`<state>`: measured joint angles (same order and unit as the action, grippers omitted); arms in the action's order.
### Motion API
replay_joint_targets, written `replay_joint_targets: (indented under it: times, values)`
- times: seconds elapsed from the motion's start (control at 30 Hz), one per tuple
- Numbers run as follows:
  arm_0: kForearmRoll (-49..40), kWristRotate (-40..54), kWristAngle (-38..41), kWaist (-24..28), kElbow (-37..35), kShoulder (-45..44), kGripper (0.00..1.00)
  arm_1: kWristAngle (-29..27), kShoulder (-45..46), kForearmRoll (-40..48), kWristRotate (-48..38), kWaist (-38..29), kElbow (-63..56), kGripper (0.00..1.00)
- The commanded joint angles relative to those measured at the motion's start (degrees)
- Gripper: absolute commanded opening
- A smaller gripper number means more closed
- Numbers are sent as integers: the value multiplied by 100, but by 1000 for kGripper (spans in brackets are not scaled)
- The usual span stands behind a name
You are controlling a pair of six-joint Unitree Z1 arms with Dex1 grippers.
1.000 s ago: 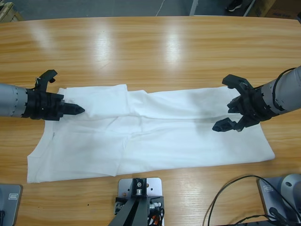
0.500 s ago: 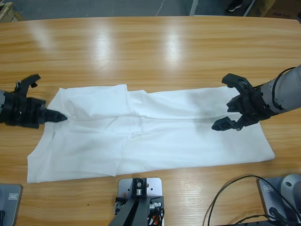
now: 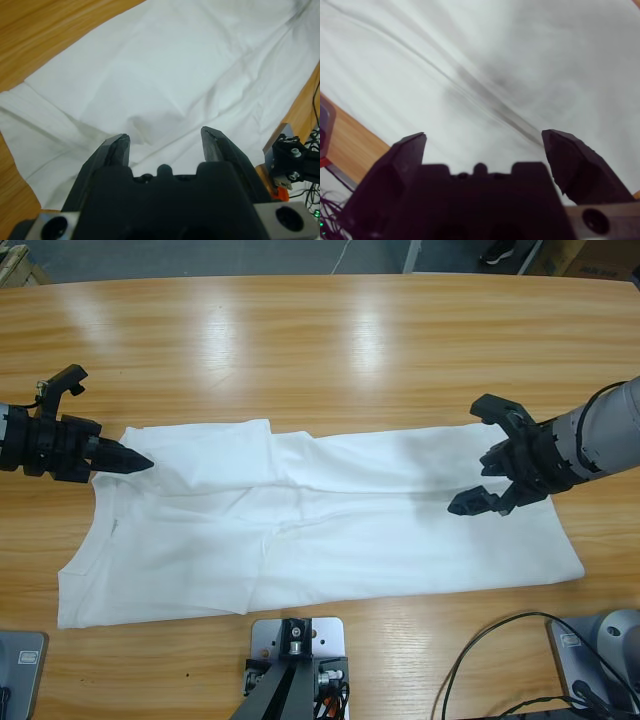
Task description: Fold clothes
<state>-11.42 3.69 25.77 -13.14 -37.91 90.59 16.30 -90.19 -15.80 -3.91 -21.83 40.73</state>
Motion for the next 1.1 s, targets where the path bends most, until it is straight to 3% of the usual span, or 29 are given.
replay_joint_targets:
  times: [0.03, 0.23, 0.8, 0.83, 0.87, 0.93, 0.97, 1.1]
  values:
    - [-239, -828, -392, 43, 163, -166, 444, -64, -182, 138, -66, 3, -145, 941]
    - [-380, -1573, -1039, -83, 188, -50, 474, -48, -296, 226, -66, 3, -124, 941]
    - [241, -1688, -1042, -347, 170, 609, 457, -48, -496, 368, -66, 3, -92, 936]
    - [244, -1689, -1039, -347, 170, 609, 442, -48, -502, 377, -66, 3, -81, 936]
    - [244, -1702, -1039, -347, 170, 609, 361, -48, -512, 384, -66, 3, -74, 936]
    - [246, -1705, -1044, -347, 182, 602, 46, -48, -526, 393, -66, 3, -66, 936]
    - [246, -1705, -1053, -347, 195, 609, 0, -48, -526, 398, -66, 3, -66, 931]
    - [292, -1705, -1092, -347, 298, 662, 0, -57, -518, 402, -66, 3, -66, 927]
